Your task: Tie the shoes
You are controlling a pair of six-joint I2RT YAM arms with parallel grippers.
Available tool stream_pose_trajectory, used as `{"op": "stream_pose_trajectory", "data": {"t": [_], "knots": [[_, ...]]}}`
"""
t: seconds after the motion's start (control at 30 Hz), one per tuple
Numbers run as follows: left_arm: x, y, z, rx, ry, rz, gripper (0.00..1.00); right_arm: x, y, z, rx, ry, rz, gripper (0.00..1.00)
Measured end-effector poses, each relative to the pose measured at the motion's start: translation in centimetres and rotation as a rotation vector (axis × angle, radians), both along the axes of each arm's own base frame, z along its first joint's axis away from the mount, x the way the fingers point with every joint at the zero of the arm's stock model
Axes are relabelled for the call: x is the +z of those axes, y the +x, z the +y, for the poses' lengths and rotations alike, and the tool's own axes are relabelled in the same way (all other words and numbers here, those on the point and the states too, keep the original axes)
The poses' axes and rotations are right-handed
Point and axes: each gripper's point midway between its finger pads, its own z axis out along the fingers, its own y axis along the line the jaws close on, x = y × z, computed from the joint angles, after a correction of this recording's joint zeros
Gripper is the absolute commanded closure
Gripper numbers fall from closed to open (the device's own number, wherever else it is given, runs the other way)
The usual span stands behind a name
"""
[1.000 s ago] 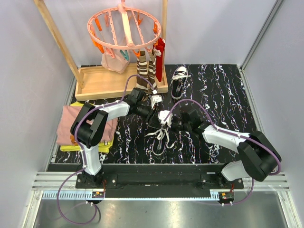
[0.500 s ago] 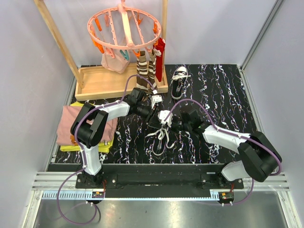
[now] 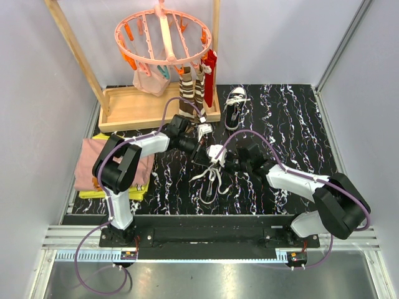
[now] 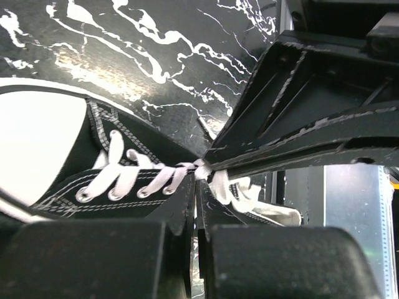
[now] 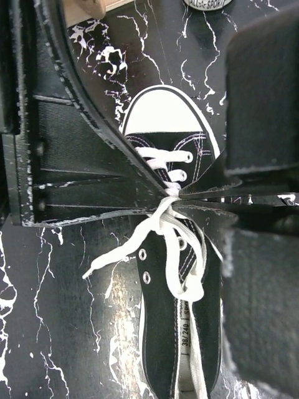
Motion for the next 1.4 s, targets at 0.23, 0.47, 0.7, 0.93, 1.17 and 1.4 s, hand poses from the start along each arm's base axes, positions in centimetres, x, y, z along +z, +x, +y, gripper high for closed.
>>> {"op": "stream_pose_trajectory", "data": {"t": [0.23,0.47,0.7,0.93,1.17,1.4], "knots": [[-0.1,0.4,0.6,0.007,0.002,-0.010,1.00,0.2,0.1,-0.1,-0.021,0.004,0.004,0.51],[-0.3,0.3,0.8,0.002,0.006,-0.012,1.00,0.4,0.0,-0.7,-0.048,-0.013,0.022,0.51],[-0.3,0.3,0.8,0.000,0.006,-0.014,1.00,3.5,-1.6,-0.6,0.004,0.040,0.032,0.48],[-0.3,0.3,0.8,0.000,0.005,-0.013,1.00,3.3,-4.0,0.2,0.109,0.044,0.136,0.48],[-0.3,0.3,0.8,-0.002,0.004,-0.015,1.00,2.0,-3.8,0.9,0.086,0.017,0.239,0.51],[-0.1,0.3,0.8,-0.011,-0.003,-0.042,1.00,5.5,0.2,-0.4,-0.064,0.146,0.348,0.72]]}}
